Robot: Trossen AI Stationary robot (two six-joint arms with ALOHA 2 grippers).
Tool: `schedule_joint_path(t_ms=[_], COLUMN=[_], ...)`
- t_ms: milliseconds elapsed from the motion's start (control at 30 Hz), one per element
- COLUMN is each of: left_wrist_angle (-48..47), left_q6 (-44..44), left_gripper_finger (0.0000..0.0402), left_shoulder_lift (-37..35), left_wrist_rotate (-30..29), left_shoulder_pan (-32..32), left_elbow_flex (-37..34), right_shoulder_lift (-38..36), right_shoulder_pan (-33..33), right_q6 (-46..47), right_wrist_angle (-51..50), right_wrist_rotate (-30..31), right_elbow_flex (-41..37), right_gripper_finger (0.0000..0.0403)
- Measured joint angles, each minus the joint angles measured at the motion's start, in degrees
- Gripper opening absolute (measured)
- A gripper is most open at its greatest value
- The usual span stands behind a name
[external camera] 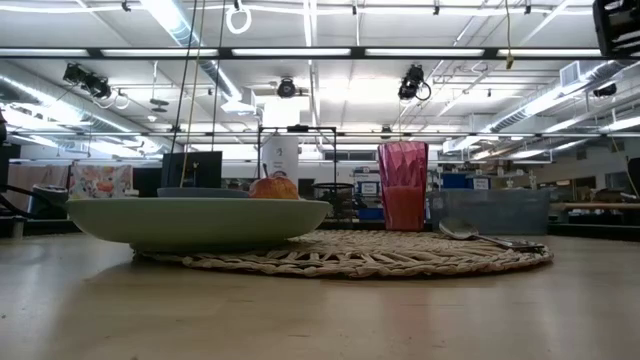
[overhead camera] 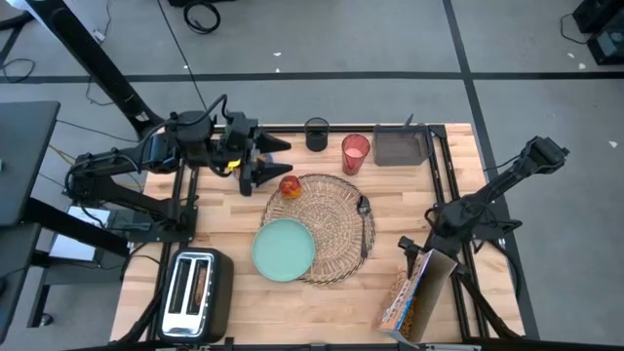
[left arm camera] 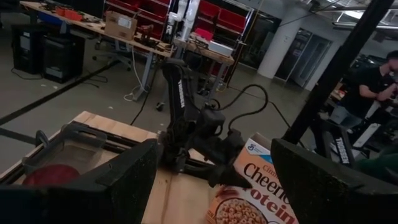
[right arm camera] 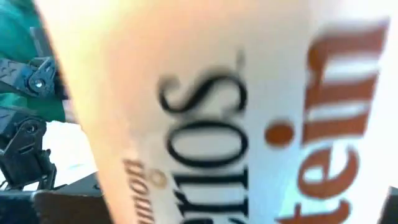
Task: Arrange a breakfast setting
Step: Pour the cereal from the orange cereal box into the blue bowl, then put the blue bowl on the brown table mat
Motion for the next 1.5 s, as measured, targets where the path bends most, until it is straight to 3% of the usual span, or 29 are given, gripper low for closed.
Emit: schedule_joint_path(t_ms=[467, 1033, 1267, 1500], left_wrist_angle=[0.7, 2.2, 7.8, 7.2], left_q6=[-0.6, -2.3, -11.3, -9.8], left_gripper_finger=[0.0318, 0.0318, 0.0318, 0.0318], left_shoulder_lift=[0.0, 0.0, 0.7, 2.1], left_wrist_rotate=[0.0, -0.1, -0.1, 0.0], left_shoulder_pan=[0.0, 0.0, 0.0, 0.0], left_elbow_flex=[0.0, 0.0, 0.0, -0.1], right_shoulder_lift=[-8.8, -12.9, -11.5, -7.0], right_shoulder_pan=[0.0, 0.0, -0.2, -3.6], right_q6=[4.6, 5.7, 4.2, 2.7], right_wrist_angle=[-1.0, -27.8, -40.5, -48.5], right_wrist_rotate=[0.9, -1.1, 4.8, 17.6], right_elbow_flex=[2.3, 24.3, 38.4, 52.0], right_gripper_finger=[0.0319, 0.0319, 0.0319, 0.0319])
